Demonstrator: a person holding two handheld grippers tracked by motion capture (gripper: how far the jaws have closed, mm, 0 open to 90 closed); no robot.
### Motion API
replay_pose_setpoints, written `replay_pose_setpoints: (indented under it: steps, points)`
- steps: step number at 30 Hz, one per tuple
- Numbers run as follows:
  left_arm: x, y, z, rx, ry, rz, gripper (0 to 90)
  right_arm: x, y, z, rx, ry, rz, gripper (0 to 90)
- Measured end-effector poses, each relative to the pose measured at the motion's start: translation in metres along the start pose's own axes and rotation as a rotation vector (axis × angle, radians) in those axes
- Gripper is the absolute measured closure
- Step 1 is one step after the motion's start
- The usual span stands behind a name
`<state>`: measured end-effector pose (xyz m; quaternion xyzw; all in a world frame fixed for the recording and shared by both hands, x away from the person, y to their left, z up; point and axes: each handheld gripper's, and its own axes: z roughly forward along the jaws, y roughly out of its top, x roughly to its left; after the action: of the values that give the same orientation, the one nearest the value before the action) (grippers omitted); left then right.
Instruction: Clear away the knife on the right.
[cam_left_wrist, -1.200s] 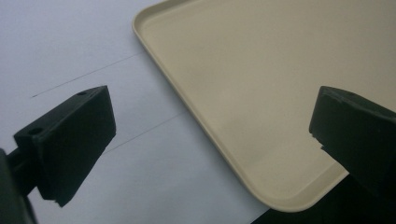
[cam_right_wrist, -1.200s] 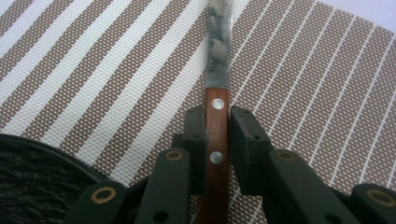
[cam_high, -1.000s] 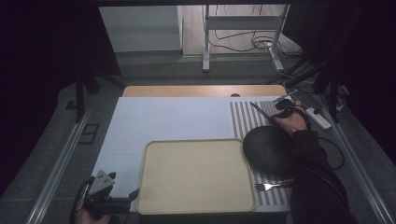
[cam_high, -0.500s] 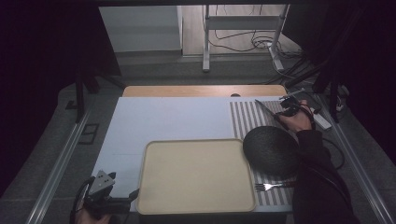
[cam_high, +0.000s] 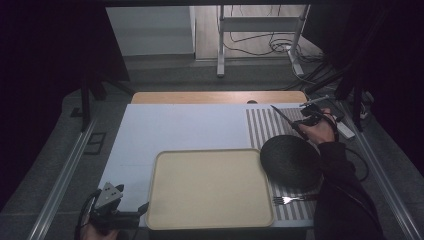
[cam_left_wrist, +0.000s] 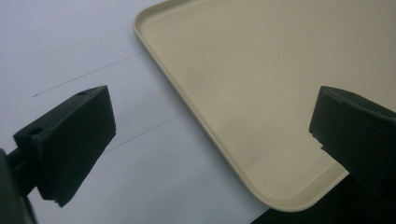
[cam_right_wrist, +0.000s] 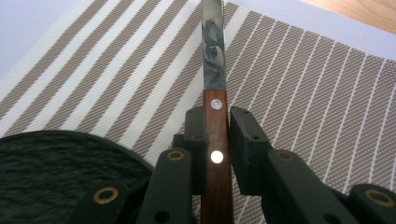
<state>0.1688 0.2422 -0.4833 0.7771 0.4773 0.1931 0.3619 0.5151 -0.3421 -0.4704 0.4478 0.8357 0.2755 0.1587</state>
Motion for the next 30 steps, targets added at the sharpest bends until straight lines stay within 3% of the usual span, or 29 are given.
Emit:
replay_pose_setpoints:
  steps: [13,30]
  points:
    - [0.001,0.0,0.0,-0.002,-0.002,-0.006,0.3,0.017,-0.01,-0.014,-0.012,0.02,0.013,78.0]
    - [0.001,0.0,0.0,-0.004,-0.003,-0.007,0.2,0.053,-0.021,-0.03,-0.039,0.072,0.018,78.0]
